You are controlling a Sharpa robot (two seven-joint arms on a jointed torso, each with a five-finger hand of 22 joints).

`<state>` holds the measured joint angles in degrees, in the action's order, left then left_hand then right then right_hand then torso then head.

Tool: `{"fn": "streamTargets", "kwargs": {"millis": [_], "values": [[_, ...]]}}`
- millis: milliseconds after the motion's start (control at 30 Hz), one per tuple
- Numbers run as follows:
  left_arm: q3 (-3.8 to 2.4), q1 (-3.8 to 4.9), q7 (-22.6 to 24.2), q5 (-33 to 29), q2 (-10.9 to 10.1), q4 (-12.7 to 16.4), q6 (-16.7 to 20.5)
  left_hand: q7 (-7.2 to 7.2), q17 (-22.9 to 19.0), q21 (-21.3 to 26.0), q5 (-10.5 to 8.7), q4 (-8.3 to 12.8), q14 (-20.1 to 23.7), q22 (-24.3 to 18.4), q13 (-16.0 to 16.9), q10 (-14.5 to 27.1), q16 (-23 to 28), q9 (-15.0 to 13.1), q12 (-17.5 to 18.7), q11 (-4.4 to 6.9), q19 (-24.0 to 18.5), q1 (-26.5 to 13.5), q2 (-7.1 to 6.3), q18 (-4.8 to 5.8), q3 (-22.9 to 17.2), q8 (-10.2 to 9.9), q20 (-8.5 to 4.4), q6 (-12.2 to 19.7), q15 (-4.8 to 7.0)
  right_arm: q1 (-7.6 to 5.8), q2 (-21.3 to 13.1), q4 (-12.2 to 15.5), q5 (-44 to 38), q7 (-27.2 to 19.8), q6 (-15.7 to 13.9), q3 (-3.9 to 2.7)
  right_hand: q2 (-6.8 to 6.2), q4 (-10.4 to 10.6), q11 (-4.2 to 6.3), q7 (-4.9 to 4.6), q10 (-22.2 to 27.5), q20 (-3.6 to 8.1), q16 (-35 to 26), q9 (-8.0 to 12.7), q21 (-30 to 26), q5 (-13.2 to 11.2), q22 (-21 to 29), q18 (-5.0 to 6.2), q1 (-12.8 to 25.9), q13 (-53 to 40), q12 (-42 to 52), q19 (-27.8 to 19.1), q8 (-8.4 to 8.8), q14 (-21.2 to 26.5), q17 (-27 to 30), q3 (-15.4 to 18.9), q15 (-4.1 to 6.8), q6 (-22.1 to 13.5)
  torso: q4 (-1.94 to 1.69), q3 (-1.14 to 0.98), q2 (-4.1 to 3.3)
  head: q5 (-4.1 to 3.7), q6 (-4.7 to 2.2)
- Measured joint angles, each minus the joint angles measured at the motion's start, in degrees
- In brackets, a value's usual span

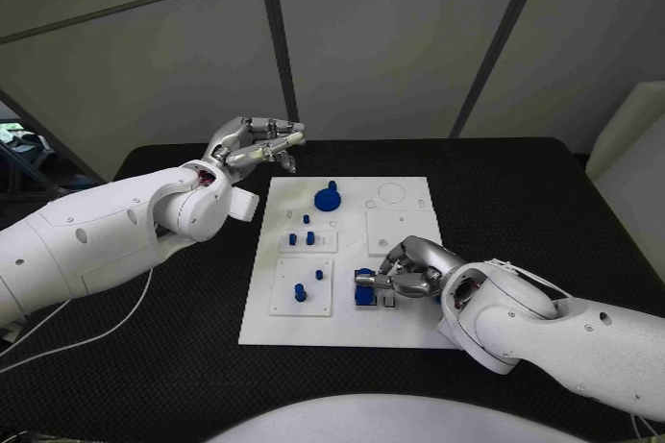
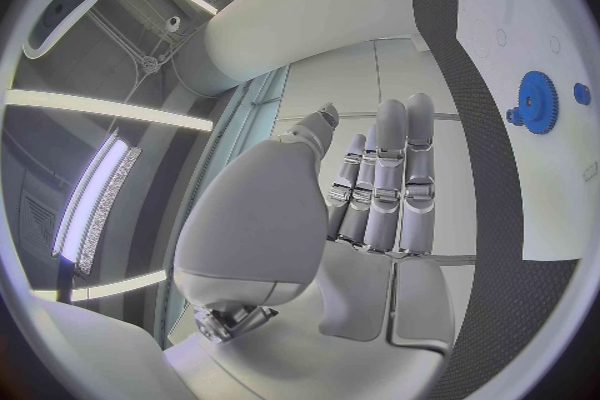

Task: Assemble the parts on the task board

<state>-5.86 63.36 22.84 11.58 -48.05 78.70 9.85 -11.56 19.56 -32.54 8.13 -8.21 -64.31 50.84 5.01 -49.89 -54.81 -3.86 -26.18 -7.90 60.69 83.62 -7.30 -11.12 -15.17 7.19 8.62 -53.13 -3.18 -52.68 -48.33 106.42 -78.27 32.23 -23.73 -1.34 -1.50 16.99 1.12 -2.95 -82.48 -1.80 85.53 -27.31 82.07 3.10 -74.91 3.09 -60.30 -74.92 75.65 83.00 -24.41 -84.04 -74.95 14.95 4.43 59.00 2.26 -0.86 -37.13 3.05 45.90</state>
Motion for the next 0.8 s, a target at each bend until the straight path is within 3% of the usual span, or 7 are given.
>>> {"fn": "streamTargets", "kwargs": {"millis": [133, 267, 467, 600, 800], "values": [[0.0, 0.0, 0.0, 0.0, 0.0, 0.0, 0.0, 0.0, 0.0, 0.0, 0.0, 0.0, 0.0, 0.0, 0.0, 0.0, 0.0, 0.0, 0.0, 0.0, 0.0, 0.0, 0.0, 0.0, 0.0, 0.0, 0.0, 0.0, 0.0, 0.0, -0.5, 0.6, -0.6, -0.1, -0.6, 0.0, 0.36, -0.3, 0.0, 0.0, 0.0, 0.0, 0.0, -0.4, 0.0, 0.0, 0.0, 0.0, -0.4, 0.0, 0.0, 0.0, -0.03, 0.0, 0.0, -1.4, 0.0, 0.0, 0.0, -0.01, 0.0, 0.01, -0.19], [0.0, 0.0, 0.0, 0.0, 0.0, 0.0, 0.0, 0.0, 0.0, 0.0, 0.0, 0.0, 0.0, 0.0, 0.0, 0.0, 0.0, 0.0, 0.0, 0.0, 0.0, 0.0, 0.0, -0.01, 0.0, 0.0, 0.0, 0.0, 0.0, 0.0, -1.1, 1.4, -1.3, -0.5, -0.8, 0.0, 0.63, -1.4, 0.0, 0.0, 0.0, -0.01, 0.0, -1.1, 0.0, 1.8, 0.0, 0.0, -5.5, 0.0, 0.0, 0.0, -0.38, 0.0, 0.0, -2.8, -0.01, 0.0, 0.02, -0.03, 0.0, 0.05, -0.25], [0.01, -0.02, 0.0, 0.0, 0.0, 0.0, 0.0, -0.21, -0.1, 0.0, 0.0, 0.2, 0.0, 0.0, 0.0, 0.2, 0.0, 0.0, 0.0, -0.23, 0.0, 0.0, 0.0, 0.0, 0.2, 0.0, 0.0, 0.2, 0.0, 0.0, -2.0, 2.6, -3.4, -1.8, -0.4, 0.0, -0.2, -2.8, 0.43, 0.21, -0.4, 0.21, 0.5, -2.0, 0.4, 3.6, 0.0, 0.0, -10.7, 0.0, 1.1, 0.2, -1.04, 0.1, 0.0, -3.4, 0.11, 0.2, 0.05, -0.04, 0.0, 0.09, -0.26], [0.01, -0.03, 0.0, 0.0, 0.0, -0.1, 0.0, -0.21, -0.1, 0.0, 0.0, 0.2, 0.0, 0.0, 0.0, 0.2, 0.0, 0.0, 0.0, -0.23, 0.0, 0.0, 0.0, 0.0, 0.2, 0.0, 0.0, 0.2, 0.0, 0.0, -2.4, 3.0, -4.7, -2.4, 0.1, 0.0, 0.05, -3.3, 0.43, 0.21, -0.4, 0.21, 0.5, -2.3, 0.4, 5.8, 0.0, 0.0, -12.1, 0.0, 1.1, 0.2, -1.04, 0.2, 0.0, -3.2, 0.19, 0.2, 0.09, -0.02, 0.03, 0.09, -0.26], [0.02, -0.06, 0.0, 0.0, 0.1, -0.1, -0.1, -0.21, -0.1, 0.0, 0.0, 0.2, 0.0, 0.0, 0.0, 0.2, 0.0, 0.0, 0.0, -0.23, 0.0, 0.0, 0.0, -0.01, 0.2, 0.0, 0.0, 0.2, 0.0, 0.01, -2.1, 2.9, -6.1, -2.9, 0.7, 0.01, 0.16, -3.3, 0.63, 0.24, -0.6, 0.2, 0.7, -2.5, 0.4, 6.6, 0.0, 0.0, -12.5, 0.0, 1.3, 0.2, -1.04, 0.2, 0.0, -3.2, 0.19, 0.2, 0.01, 0.01, 0.02, 0.04, -0.34]]}}
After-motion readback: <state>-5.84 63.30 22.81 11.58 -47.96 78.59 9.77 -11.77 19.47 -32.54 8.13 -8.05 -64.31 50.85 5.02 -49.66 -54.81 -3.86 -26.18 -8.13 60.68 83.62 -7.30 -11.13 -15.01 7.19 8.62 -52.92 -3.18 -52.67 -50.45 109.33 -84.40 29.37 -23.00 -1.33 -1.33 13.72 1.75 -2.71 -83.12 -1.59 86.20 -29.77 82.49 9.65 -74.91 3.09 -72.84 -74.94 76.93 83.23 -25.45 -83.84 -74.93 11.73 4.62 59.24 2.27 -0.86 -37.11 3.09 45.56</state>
